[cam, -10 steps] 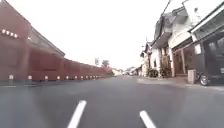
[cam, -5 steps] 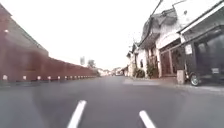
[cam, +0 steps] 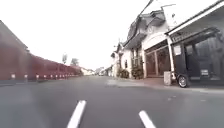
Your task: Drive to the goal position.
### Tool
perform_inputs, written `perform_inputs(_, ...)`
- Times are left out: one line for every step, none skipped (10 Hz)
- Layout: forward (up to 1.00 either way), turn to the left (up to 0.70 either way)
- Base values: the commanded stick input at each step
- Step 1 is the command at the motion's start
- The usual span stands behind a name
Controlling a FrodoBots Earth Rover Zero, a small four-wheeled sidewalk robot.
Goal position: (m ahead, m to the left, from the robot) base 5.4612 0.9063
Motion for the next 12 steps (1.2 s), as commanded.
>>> perform_inputs(1.0, -0.02)
perform_inputs(1.0, 0.0)
perform_inputs(1.0, 0.0)
perform_inputs(1.0, 0.0)
perform_inputs(1.0, 0.0)
perform_inputs(1.0, 0.0)
perform_inputs(1.0, 0.0)
perform_inputs(1.0, 0.0)
perform_inputs(1.0, 0.0)
perform_inputs(1.0, 0.0)
perform_inputs(1.0, 0.0)
perform_inputs(1.0, 0.2)
